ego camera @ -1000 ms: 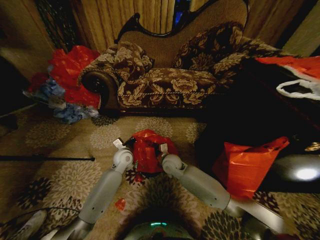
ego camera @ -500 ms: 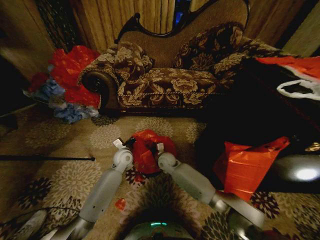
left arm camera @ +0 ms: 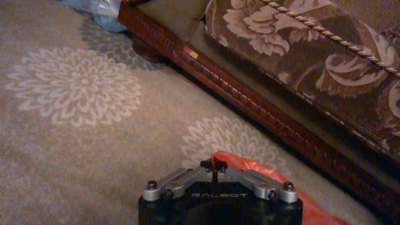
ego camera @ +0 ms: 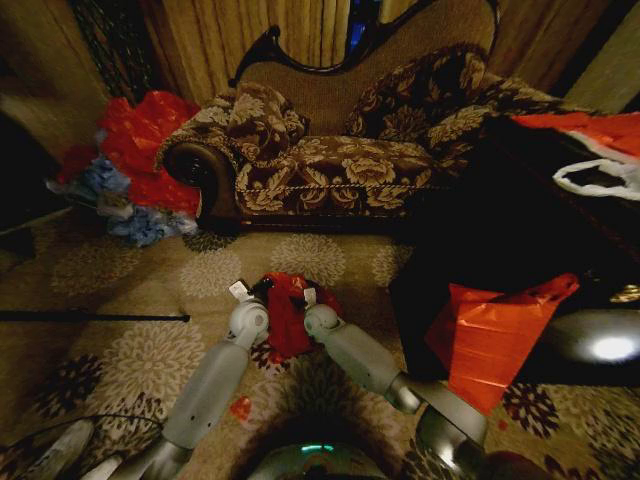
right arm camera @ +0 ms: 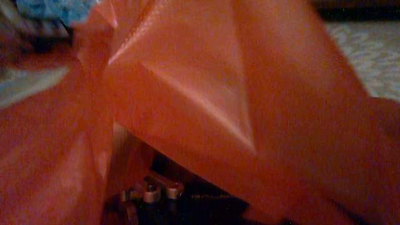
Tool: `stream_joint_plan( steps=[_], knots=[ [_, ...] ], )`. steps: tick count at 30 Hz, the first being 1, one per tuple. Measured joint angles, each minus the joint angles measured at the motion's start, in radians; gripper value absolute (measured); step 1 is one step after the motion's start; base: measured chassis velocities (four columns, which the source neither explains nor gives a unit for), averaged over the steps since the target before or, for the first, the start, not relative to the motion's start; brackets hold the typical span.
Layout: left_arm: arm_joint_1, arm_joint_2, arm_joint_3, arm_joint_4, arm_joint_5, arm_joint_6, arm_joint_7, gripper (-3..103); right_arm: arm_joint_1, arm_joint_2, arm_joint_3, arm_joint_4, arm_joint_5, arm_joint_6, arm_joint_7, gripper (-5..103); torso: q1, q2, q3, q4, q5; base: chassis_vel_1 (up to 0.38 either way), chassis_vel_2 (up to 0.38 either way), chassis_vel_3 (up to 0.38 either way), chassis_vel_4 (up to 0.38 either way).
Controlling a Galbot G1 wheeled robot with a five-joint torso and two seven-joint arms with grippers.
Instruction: Place a garbage bag over the trash bin.
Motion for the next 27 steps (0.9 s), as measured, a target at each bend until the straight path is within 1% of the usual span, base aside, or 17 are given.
stream_joint_plan(
  steps=[1,2,6,8,11,13,15,16,17,18,19,20,21,22,23,24,27],
  knots=[
    [-0.001,-0.001,0.0,0.002,0.002,-0.001,0.001,0,0.0,-0.008,-0.002,0.012,0.006,-0.004,0.003,100,0.0,0.0,0.0,0.0,0.0,0.0,0.0,0.0,0.0],
    [-0.003,-0.003,-0.001,0.007,0.006,-0.003,0.004,0,-0.001,-0.038,-0.005,0.05,0.022,-0.01,0.022,100,0.0,0.0,0.0,-0.0001,0.0,0.0,0.0,0.0,0.0],
    [-0.003,-0.003,-0.002,0.012,0.013,-0.004,0.012,0,-0.002,-0.071,-0.005,0.089,0.041,-0.011,0.047,100,0.0,0.0,0.0,-0.0002,0.0001,0.0,0.0,0.0,0.0],
    [-0.002,0.002,-0.003,0.018,0.02,-0.005,0.024,0,-0.002,-0.111,-0.003,0.139,0.077,-0.012,0.069,100,0.0,0.0,0.0,-0.0002,0.0002,0.0,0.0,0.0,0.0],
    [0.0,0.006,-0.003,0.018,0.021,-0.006,0.028,0,-0.002,-0.122,0.001,0.161,0.116,-0.012,0.083,100,0.0,0.0,0.0,0.0,0.0001,0.0,0.0,0.0,0.0],
    [0.001,0.01,-0.003,0.018,0.021,-0.006,0.032,0,-0.004,-0.128,0.024,0.188,0.207,-0.014,0.105,100,0.0,0.0,0.0,0.0,0.0,0.0,0.0,0.0,0.0],
    [0.002,0.011,-0.003,0.019,0.021,-0.006,0.036,0,-0.011,-0.128,0.059,0.21,0.334,-0.027,0.151,100,0.0,0.0,0.0,-0.0001,0.0,0.0,0.0,0.0,0.0],
    [0.002,0.011,-0.003,0.019,0.021,-0.006,0.036,0,-0.011,-0.128,0.059,0.21,0.334,-0.027,0.151,100,0.0,0.0,0.0,-0.0001,0.0,0.0,0.0,0.0,0.0],
    [0.002,0.011,-0.003,0.021,0.022,-0.007,0.038,0,-0.016,-0.129,0.075,0.22,0.403,-0.027,0.175,100,0.0,0.0,0.0,-0.0001,0.0,0.0,0.0,0.0,0.0],
    [0.002,0.01,-0.003,0.024,0.023,-0.008,0.039,0,-0.02,-0.131,0.082,0.228,0.442,-0.025,0.186,101,0.0,0.0,0.0,0.0,0.0,0.0,0.0,0.0,0.0],
    [0.001,0.009,-0.003,0.027,0.024,-0.009,0.04,0,-0.026,-0.138,0.085,0.241,0.473,-0.021,0.198,98,0.0,0.0,0.0,0.0,0.0,0.0,0.0,0.0,0.0],
    [0.001,0.009,-0.003,0.027,0.024,-0.009,0.04,0,-0.026,-0.138,0.085,0.241,0.473,-0.021,0.198,98,0.0,0.0,0.0,0.0,0.0,0.0,0.0,0.0,0.0],
    [-0.002,0.007,-0.002,0.031,0.025,-0.01,0.04,0,-0.032,-0.147,0.085,0.259,0.5,-0.018,0.209,93,0.0,0.0,0.0,0.0,0.0,0.0,0.0,0.0,0.0],
    [-0.004,0.006,-0.002,0.033,0.025,-0.01,0.04,0,-0.035,-0.152,0.085,0.271,0.515,-0.018,0.217,93,0.0,0.0,0.0,-0.0001,0.0,0.0,0.0,0.0,0.0],
    [-0.008,0.006,-0.001,0.038,0.025,-0.011,0.04,0,-0.043,-0.166,0.085,0.305,0.557,-0.018,0.244,88,0.0,0.0,0.0,-0.0002,0.0,0.0,0.0,0.0,0.0],
    [-0.008,0.006,-0.001,0.038,0.025,-0.011,0.04,0,-0.043,-0.166,0.085,0.305,0.557,-0.018,0.244,88,0.0,0.0,0.0,-0.0002,0.0,0.0,0.0,0.0,0.0],
    [-0.016,0.003,0.002,0.05,0.026,-0.011,0.04,0,-0.059,-0.191,0.094,0.372,0.624,-0.018,0.297,71,0.0,0.0,0.0,0.0,0.0001,0.0,0.0,0.0,0.0]
  ],
)
